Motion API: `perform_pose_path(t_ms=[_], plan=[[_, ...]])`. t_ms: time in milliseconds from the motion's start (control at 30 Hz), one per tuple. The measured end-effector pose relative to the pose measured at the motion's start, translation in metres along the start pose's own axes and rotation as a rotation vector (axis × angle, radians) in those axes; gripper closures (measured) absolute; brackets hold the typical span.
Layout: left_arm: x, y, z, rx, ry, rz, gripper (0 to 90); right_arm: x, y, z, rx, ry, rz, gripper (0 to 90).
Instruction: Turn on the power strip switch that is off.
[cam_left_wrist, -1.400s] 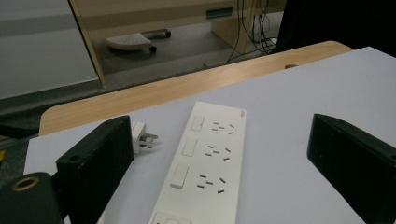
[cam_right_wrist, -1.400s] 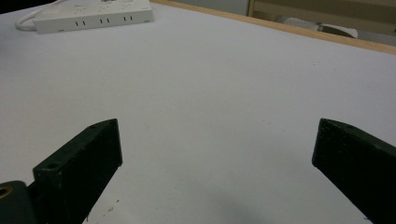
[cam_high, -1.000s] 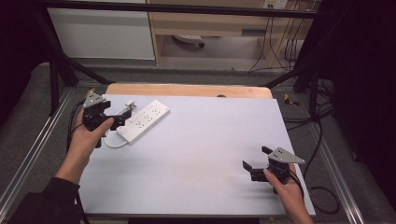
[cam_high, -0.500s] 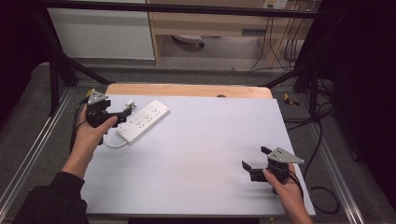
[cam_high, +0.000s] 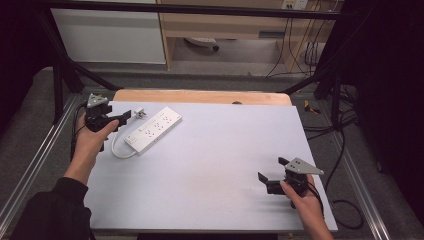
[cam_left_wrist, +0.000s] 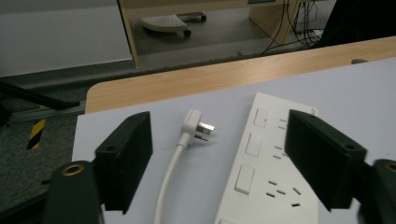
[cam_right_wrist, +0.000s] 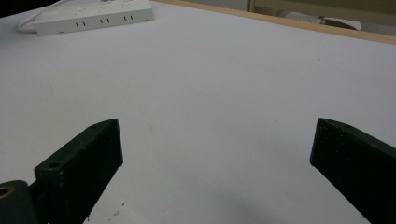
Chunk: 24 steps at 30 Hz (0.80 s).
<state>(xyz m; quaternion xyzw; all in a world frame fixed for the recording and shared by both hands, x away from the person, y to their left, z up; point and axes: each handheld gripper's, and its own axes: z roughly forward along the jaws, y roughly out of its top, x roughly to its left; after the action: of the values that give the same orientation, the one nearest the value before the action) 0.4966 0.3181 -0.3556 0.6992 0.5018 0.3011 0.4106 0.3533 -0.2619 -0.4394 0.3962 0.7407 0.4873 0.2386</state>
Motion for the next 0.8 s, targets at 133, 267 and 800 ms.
perform_pose_path(t_ms=[133,267,800], plan=[[0.003,-0.002,0.005,0.005,0.019,0.013,40.3,0.000,0.000,0.000,0.004,-0.003,0.005,3.1],[0.004,-0.006,0.007,0.015,0.015,0.012,54.8,0.000,-0.001,0.000,0.008,-0.006,0.000,3.2],[0.002,-0.027,0.022,0.080,-0.043,0.024,90.0,0.002,0.001,-0.002,0.004,-0.005,0.000,3.2]])
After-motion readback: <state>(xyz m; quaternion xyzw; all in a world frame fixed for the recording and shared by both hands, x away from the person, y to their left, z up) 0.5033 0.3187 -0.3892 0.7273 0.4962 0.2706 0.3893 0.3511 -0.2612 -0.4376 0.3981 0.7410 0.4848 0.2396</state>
